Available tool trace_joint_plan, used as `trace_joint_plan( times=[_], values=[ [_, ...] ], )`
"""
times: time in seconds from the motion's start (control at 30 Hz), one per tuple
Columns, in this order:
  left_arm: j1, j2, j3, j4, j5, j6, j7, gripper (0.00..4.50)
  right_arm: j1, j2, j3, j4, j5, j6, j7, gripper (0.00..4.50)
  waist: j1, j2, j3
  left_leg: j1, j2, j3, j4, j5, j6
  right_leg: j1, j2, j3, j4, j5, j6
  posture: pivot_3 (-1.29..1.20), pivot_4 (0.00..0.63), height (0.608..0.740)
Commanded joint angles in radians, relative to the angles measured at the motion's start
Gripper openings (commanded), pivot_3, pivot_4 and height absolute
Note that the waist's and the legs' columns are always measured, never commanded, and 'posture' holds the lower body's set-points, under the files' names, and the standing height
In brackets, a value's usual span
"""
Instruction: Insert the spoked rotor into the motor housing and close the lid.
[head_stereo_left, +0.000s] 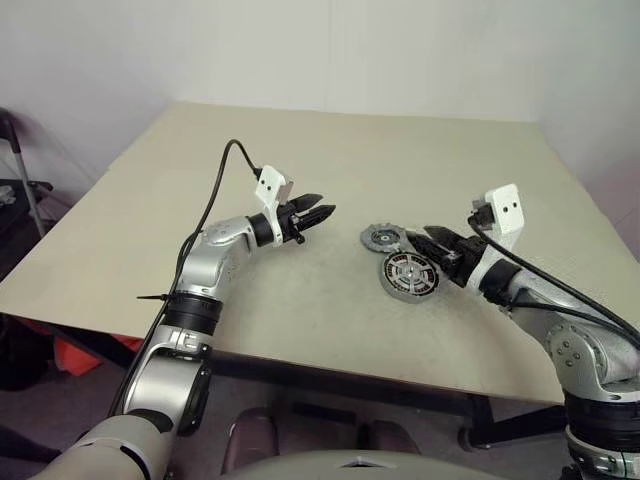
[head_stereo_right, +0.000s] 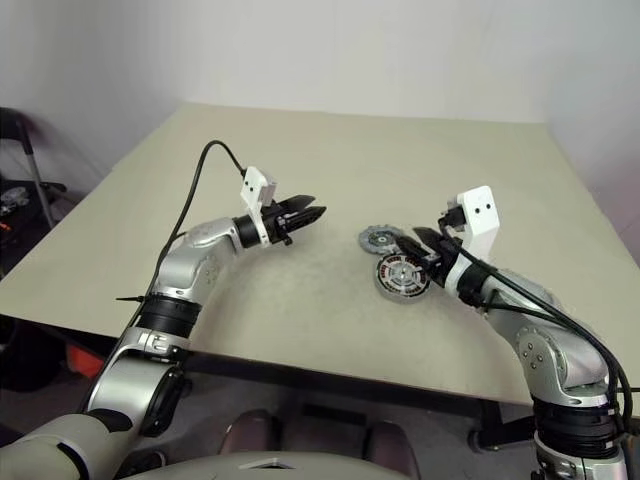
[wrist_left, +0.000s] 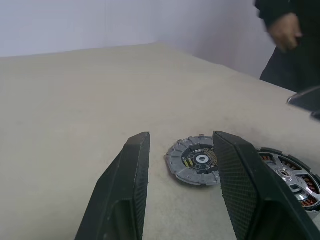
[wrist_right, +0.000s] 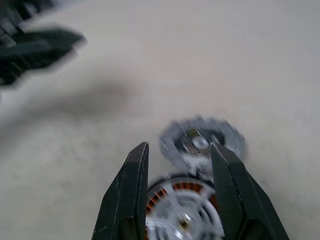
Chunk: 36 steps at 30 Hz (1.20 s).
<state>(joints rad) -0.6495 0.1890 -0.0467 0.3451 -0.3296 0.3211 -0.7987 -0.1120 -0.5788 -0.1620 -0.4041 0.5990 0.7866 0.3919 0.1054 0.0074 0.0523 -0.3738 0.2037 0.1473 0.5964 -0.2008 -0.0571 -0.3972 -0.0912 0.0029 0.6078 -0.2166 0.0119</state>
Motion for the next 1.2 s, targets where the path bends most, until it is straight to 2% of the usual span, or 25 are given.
trace_joint_plan(
  times=[0.03, 0.1, 0.27, 0.5, 0.67, 0.73, 0.93, 1.2],
  values=[
    [-0.027, 0.003, 0.008, -0.015, 0.002, -0.025, -0.001, 2.12, -0.005, 0.008, 0.037, 0.056, -0.068, -0.053, 0.011, 2.13, 0.0, 0.0, 0.0, 0.0, 0.0, 0.0, 0.0, 0.0, 0.0, 0.0, 0.0, 0.0, 0.0, 0.0, 0.0, 0.0, 0.0, 0.74],
    [-0.027, 0.006, 0.01, -0.016, 0.003, -0.027, -0.001, 2.12, 0.002, 0.017, 0.055, 0.084, -0.09, -0.065, 0.016, 2.13, -0.001, 0.0, 0.0, 0.0, 0.0, 0.0, 0.0, 0.0, 0.0, 0.0, 0.0, 0.0, 0.0, 0.0, 0.0, 0.0, 0.0, 0.74],
    [-0.025, 0.012, 0.013, -0.016, 0.005, -0.03, 0.005, 2.12, 0.018, 0.044, 0.078, 0.13, -0.132, -0.083, 0.019, 0.49, -0.002, 0.0, 0.0, 0.0, 0.0, 0.0, 0.0, 0.0, 0.0, 0.0, 0.0, 0.0, 0.0, 0.0, 0.0, 0.0, 0.0, 0.74],
    [-0.028, 0.011, 0.013, -0.009, 0.007, -0.036, 0.01, 2.12, 0.015, 0.057, 0.039, 0.126, -0.127, -0.066, 0.017, 0.49, -0.002, 0.0, 0.0, 0.001, 0.0, 0.0, 0.0, 0.0, 0.0, 0.001, 0.0, 0.0, 0.0, 0.0, 0.0, 0.0, 0.0, 0.74],
    [-0.023, 0.016, 0.017, -0.011, 0.006, -0.039, 0.01, 2.12, -0.007, 0.069, -0.118, 0.031, 0.03, -0.051, 0.052, 0.49, -0.001, 0.001, 0.001, 0.0, 0.0, 0.0, 0.0, 0.0, 0.0, 0.0, 0.0, 0.0, 0.0, 0.0, 0.0, 0.0, 0.0, 0.74],
    [-0.023, 0.018, 0.018, -0.011, 0.005, -0.039, 0.01, 2.12, -0.018, 0.047, -0.157, 0.028, 0.042, -0.045, 0.05, 0.49, -0.001, 0.001, 0.001, 0.001, 0.0, 0.0, 0.0, 0.0, 0.0, 0.0, 0.0, 0.0, 0.0, 0.0, 0.0, 0.0, 0.0, 0.74],
    [-0.028, 0.018, 0.02, -0.006, 0.005, -0.043, 0.011, 2.12, -0.041, -0.022, -0.181, 0.09, -0.023, -0.047, 0.026, 0.49, -0.001, 0.001, 0.0, 0.001, 0.0, 0.0, 0.0, 0.0, 0.0, 0.001, 0.0, 0.0, 0.0, 0.0, 0.0, 0.0, 0.0, 0.74],
    [-0.025, 0.029, 0.028, -0.011, 0.002, -0.043, 0.009, 2.12, -0.046, -0.008, -0.107, 0.153, -0.153, -0.102, -0.025, 0.49, -0.002, 0.001, 0.001, 0.001, 0.0, 0.001, -0.001, 0.0, 0.0, 0.0, 0.0, 0.0, 0.0, 0.0, 0.0, 0.0, 0.0, 0.74]
  ],
)
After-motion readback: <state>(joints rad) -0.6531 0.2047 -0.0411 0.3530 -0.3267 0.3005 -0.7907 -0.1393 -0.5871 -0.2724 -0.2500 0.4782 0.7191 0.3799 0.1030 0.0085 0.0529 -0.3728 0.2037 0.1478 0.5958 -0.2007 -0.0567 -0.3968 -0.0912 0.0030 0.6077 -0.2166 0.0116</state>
